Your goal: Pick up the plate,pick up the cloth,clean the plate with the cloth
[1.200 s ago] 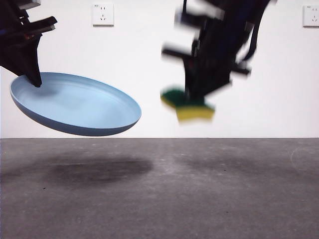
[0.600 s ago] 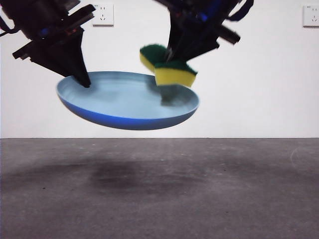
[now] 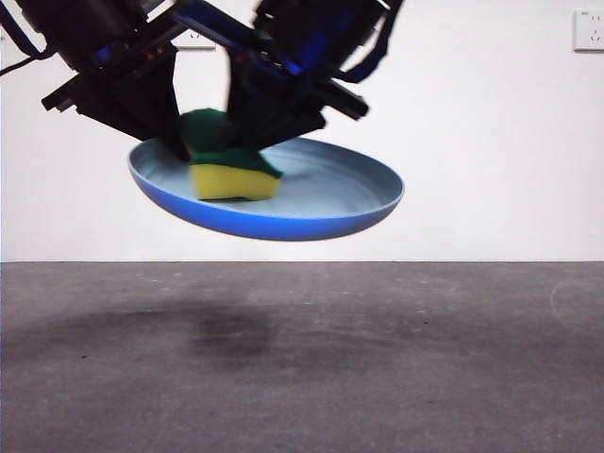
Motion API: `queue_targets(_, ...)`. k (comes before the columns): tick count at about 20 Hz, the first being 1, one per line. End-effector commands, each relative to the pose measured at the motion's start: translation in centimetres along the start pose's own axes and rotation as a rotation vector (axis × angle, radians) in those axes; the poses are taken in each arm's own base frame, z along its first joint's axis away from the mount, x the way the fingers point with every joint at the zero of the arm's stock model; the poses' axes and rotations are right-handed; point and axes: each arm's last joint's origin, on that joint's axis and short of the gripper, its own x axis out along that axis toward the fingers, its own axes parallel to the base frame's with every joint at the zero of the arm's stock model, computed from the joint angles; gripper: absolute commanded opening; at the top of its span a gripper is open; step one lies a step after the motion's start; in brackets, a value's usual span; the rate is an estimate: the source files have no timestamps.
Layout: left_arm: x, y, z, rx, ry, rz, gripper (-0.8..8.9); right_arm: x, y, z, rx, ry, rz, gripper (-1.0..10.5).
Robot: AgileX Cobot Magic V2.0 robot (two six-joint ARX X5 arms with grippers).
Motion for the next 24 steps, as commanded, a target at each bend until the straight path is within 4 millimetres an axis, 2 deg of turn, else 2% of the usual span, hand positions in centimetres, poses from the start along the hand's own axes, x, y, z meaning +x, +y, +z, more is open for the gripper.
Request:
queue_targets(1,0.1,0.1,0.0,-0.016,-0.009,-0.012,-0.08,0.4,1.5,-1.0,-0.02,0.071,0.027,-0.2)
queue_targets(4,0.0,0.8,-0.1,-0.036,0.0,0.004,-0.08,0.2,1.5,-2.6,-0.034,0.239,-0.003,-0.2)
queue_targets(7,-0.2,1.4,-0.4,-0.057,0.032,0.021,-0.08,-0.4,0.7,-4.0,-0.092,0.381,-0.21,-0.2)
queue_targets(10,-0.2,1.5,-0.8,-0.044,0.067,0.023,-0.08,-0.7,-0.7,-3.9,-0.123,0.365,-0.461,-0.2)
queue_targets(11,-0.2,1.5,-0.8,-0.046,0.074,0.023,-0.08,-0.6,-1.1,-3.6,-0.11,0.335,-0.48,-0.2)
queue_targets(14,-0.2,1.3,-1.0,-0.045,0.088,0.013,-0.08,-0.2,-2.2,-2.3,-0.052,0.211,-0.453,-0.2)
queue_targets(17,-0.2,1.1,-1.0,-0.04,0.089,-0.007,-0.08,0.1,-2.7,-1.0,-0.006,0.086,-0.346,-0.2)
queue_targets(21,-0.2,1.1,-0.9,-0.04,0.084,-0.015,-0.08,0.8,-2.5,0.0,0.011,-0.02,-0.15,-0.2)
queue_targets(24,-0.2,1.1,-0.8,-0.037,0.073,-0.012,-0.08,1.4,-2.1,-0.1,0.033,-0.021,-0.059,-0.2)
